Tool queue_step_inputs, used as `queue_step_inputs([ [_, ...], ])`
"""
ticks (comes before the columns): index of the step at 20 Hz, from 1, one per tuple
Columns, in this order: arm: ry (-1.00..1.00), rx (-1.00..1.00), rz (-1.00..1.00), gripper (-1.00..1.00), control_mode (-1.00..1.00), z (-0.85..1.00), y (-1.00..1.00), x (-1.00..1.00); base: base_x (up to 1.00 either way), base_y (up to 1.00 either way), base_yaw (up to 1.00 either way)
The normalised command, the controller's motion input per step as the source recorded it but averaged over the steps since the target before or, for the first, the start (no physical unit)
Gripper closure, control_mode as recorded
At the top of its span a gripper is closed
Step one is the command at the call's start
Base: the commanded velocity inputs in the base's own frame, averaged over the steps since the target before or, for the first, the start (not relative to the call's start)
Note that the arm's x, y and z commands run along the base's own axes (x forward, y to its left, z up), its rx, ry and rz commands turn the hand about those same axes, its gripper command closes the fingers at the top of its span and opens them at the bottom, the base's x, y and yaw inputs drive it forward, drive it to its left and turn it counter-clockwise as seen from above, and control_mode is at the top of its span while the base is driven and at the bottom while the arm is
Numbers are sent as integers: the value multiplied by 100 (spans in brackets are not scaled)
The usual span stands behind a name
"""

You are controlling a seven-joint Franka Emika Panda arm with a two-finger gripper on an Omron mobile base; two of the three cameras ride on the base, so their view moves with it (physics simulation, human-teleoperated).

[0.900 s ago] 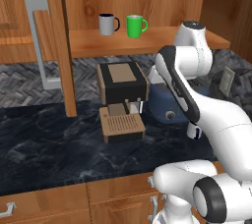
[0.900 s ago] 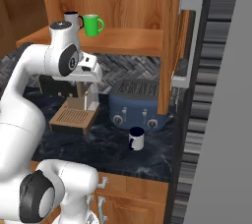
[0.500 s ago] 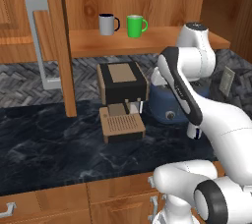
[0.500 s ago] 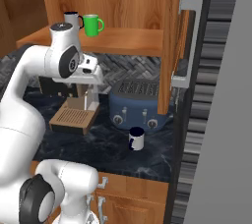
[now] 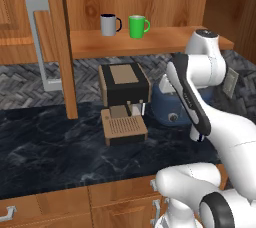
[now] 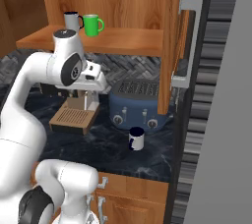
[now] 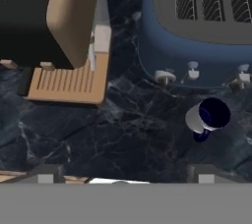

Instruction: Pick the mug on the counter and place it in the cabinet with the handle facing the right, like the mugs already inside.

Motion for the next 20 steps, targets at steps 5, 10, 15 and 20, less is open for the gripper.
queue_step_inputs([
  [5,0,0,0,-100,-100,-26,-15,-20,0,0,0],
  [10,0,0,0,-100,-100,-29,-18,-8,0,0,0],
  [15,0,0,0,-100,-100,-35,-20,0,0,0,0],
  [20,0,0,0,-100,-100,-40,-22,1,0,0,0],
])
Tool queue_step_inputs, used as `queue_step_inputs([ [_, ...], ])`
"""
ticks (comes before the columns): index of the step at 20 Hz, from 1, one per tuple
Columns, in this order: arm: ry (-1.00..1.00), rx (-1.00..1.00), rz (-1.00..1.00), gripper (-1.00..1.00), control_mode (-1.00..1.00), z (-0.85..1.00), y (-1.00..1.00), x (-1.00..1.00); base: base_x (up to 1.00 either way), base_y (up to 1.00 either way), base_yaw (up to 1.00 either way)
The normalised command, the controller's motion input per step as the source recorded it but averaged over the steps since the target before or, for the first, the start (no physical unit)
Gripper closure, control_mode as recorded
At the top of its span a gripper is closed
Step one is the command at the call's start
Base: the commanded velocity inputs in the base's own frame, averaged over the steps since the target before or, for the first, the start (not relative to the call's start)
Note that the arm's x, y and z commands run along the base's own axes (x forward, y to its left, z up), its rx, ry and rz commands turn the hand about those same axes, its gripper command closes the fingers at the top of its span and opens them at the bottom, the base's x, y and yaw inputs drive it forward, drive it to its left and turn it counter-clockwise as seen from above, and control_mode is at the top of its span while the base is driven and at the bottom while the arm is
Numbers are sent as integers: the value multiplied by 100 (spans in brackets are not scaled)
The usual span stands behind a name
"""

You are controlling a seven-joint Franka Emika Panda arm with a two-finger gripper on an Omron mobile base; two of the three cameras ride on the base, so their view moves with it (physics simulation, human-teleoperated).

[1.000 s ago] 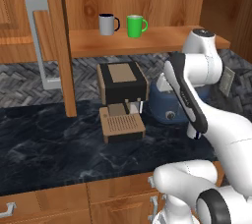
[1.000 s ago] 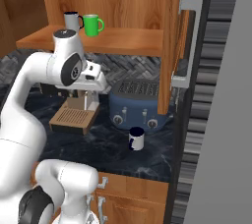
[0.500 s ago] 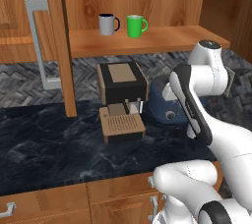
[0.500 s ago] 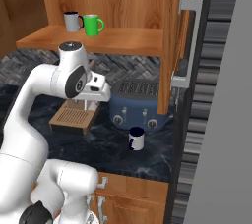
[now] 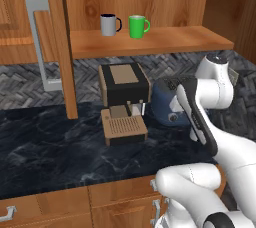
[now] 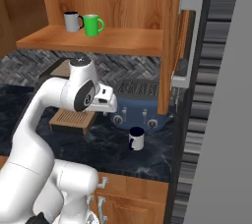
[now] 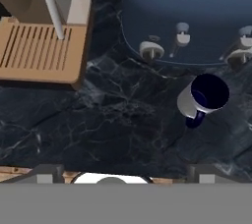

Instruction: Pick the mug on the counter and place it in the cabinet with the handle facing the right, like the mugs already inside.

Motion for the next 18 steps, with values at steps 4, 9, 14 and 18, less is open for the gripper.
queue_step_inputs([
  [4,0,0,0,-100,-100,-43,-21,7,0,0,0],
  [9,0,-1,0,-100,-100,-36,-23,3,0,0,0],
  [14,0,-2,0,-100,-100,-40,-25,14,0,0,0],
  [18,0,0,0,-100,-100,-39,-21,17,0,0,0],
])
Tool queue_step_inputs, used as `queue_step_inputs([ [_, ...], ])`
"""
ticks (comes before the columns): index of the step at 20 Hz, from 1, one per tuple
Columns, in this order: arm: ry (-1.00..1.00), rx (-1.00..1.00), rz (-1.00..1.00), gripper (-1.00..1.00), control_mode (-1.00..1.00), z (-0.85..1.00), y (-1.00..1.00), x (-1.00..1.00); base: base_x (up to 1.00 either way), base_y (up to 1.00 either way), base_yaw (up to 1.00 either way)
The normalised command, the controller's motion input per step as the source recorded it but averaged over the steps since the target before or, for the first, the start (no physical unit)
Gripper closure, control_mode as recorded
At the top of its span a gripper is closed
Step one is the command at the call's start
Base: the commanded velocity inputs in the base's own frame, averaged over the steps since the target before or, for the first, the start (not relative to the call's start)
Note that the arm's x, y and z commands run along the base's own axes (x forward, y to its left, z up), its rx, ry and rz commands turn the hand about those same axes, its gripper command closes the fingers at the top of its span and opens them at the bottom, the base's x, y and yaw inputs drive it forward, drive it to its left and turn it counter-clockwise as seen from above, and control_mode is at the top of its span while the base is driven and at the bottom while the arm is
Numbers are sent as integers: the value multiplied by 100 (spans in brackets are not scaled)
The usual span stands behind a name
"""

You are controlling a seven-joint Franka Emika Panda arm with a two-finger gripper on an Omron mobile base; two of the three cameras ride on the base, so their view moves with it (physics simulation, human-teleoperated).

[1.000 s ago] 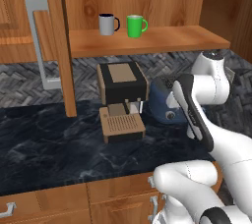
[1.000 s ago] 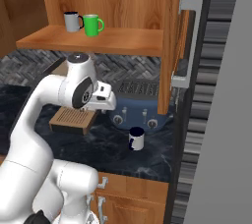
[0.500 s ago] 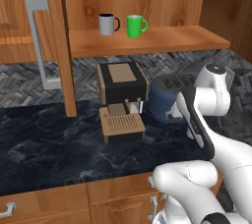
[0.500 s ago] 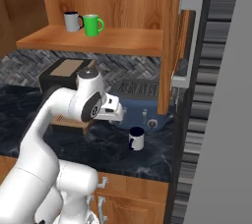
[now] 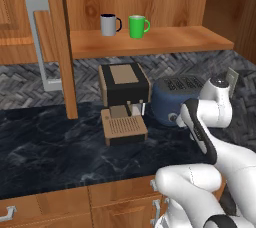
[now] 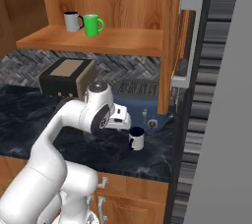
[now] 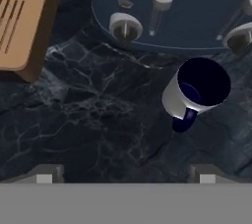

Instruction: Pick the mug on the counter and place it in the cabinet with the handle facing the right, like the mugs already inside.

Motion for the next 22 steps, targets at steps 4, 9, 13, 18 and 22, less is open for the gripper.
queue_step_inputs([
  [4,0,0,0,-100,-100,-36,-15,19,0,0,0],
  [9,0,0,0,-100,-100,-35,-15,17,0,0,0],
  [13,0,0,0,-100,-100,-31,-12,11,0,0,0],
  [18,0,0,0,-100,-100,-28,-15,11,0,0,0],
  [22,0,0,0,-100,-100,-24,-17,9,0,0,0],
])
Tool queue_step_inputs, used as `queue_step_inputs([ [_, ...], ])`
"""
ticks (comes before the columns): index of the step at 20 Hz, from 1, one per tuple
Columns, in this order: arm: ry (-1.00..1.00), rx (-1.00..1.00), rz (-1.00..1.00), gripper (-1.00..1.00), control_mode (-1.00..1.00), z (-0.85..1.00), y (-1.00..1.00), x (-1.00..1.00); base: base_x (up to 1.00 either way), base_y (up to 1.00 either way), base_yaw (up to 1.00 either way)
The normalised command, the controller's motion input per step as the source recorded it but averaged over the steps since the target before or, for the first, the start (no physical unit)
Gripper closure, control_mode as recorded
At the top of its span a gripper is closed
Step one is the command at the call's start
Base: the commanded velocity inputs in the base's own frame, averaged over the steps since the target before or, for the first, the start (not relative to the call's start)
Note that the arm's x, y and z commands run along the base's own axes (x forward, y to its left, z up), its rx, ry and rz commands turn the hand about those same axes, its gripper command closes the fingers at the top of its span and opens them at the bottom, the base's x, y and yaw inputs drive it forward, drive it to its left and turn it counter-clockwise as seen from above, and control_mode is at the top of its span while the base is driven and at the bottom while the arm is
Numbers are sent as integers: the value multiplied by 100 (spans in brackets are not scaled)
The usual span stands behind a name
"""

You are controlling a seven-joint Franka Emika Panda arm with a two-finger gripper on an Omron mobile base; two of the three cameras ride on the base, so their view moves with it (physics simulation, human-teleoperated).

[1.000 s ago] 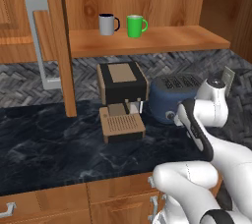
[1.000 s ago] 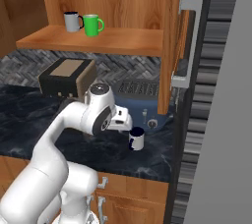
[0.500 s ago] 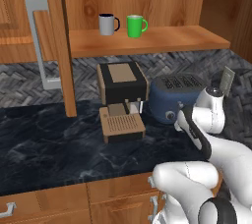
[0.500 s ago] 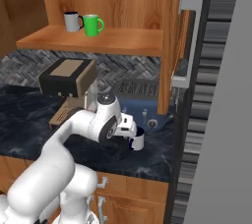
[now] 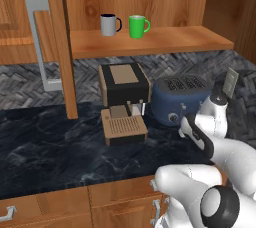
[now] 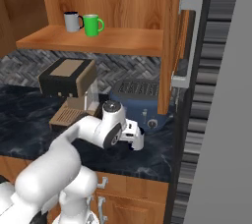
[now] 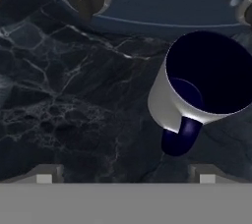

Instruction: Pick the mug on the counter and place it in the cabinet with the handle facing the right, like the mugs already inside.

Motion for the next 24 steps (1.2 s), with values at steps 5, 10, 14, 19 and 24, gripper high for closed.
queue_step_inputs([
  [5,0,0,0,-100,-100,-22,-17,18,0,0,0],
  [10,0,0,0,-100,-100,-19,-15,37,0,0,0],
  [14,0,0,0,-100,-100,-16,-12,28,0,0,0],
  [19,0,0,0,-100,-100,-13,-16,11,0,0,0],
  [24,0,0,0,100,-100,-14,-18,1,0,0,0],
])
